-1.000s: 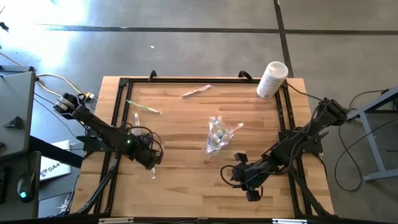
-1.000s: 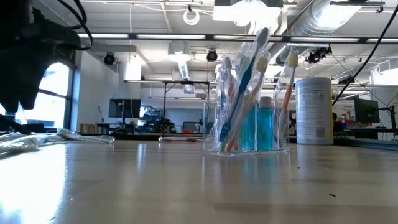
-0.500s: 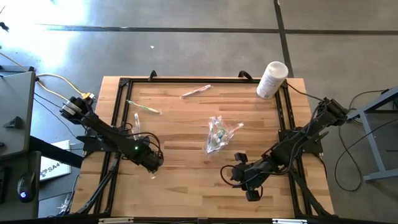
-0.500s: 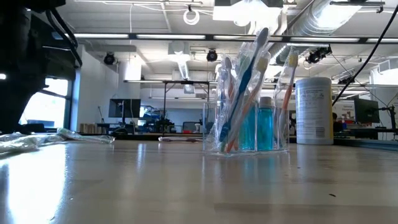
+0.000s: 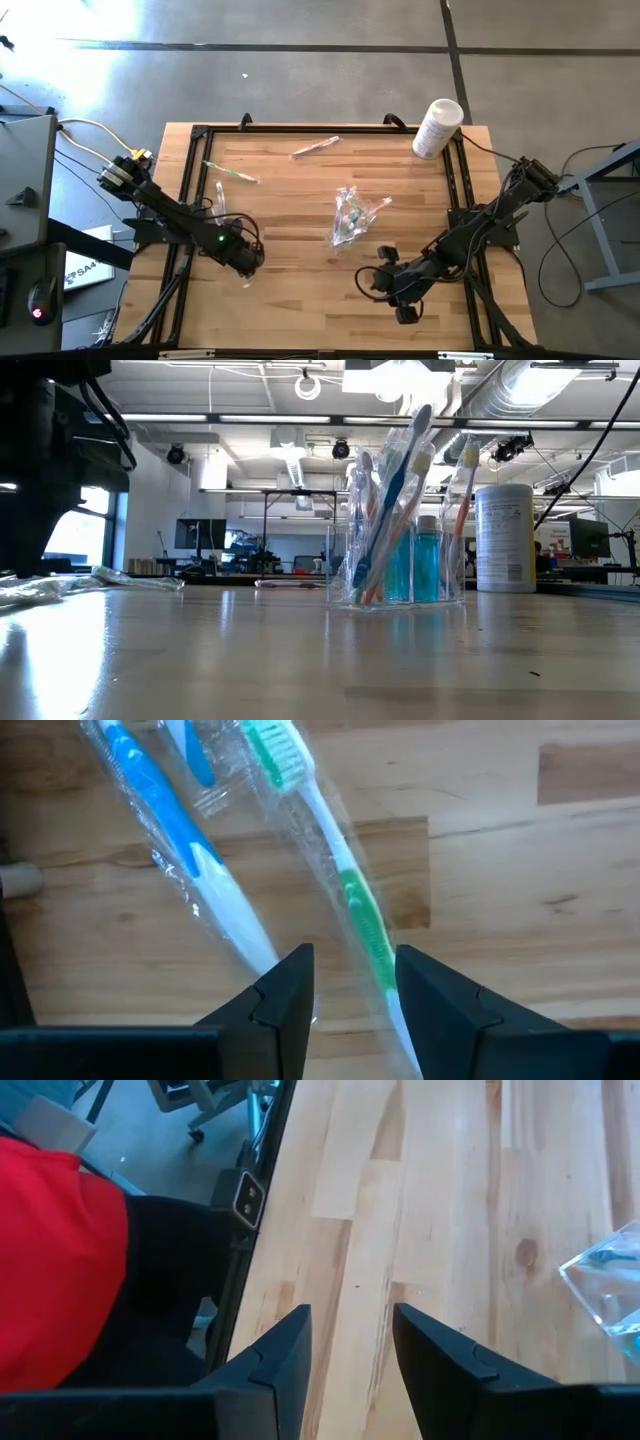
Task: Pick & Place toothbrushing station
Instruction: Put the green toothbrush into the transparent organizer
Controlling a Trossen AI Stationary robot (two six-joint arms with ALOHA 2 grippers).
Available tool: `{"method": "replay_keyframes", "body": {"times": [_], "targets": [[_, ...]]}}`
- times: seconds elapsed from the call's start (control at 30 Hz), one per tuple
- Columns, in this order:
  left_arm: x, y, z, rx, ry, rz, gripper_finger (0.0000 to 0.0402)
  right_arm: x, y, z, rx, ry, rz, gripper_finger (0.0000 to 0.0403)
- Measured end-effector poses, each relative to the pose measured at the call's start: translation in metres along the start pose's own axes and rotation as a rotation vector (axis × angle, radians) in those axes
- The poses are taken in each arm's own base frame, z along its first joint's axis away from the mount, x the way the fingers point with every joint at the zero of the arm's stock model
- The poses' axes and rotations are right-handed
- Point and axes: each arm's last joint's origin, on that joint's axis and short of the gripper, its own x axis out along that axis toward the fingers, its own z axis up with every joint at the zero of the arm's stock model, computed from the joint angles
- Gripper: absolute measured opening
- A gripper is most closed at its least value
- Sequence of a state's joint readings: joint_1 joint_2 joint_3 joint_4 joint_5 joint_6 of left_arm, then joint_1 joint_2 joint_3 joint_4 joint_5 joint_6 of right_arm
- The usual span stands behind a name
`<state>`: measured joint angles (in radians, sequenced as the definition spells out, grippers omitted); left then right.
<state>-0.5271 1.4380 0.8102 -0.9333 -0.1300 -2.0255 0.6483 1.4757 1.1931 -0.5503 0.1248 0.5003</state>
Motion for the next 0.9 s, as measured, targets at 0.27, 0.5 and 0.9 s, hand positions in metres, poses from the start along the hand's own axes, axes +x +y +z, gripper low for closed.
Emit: {"method": "replay_keyframes", "body": {"times": [0.27, 0.5, 0.9], "targets": [[0.032, 0.005, 0.012, -0.024, 0.111, -0.023, 0.0136, 0.0, 0.0, 0.0, 0.001, -0.005, -0.01, 0.0135], [0.047, 0.017, 0.016, -0.028, 0.142, 0.011, 0.0136, 0.0, 0.0, 0.0, 0.004, 0.0, -0.009, 0.0135], [0.043, 0.01, 0.014, 0.179, 0.109, -0.042, 0.0022, -0.001, 0.004, -0.003, -0.01, -0.006, -0.021, 0.0135]]}}
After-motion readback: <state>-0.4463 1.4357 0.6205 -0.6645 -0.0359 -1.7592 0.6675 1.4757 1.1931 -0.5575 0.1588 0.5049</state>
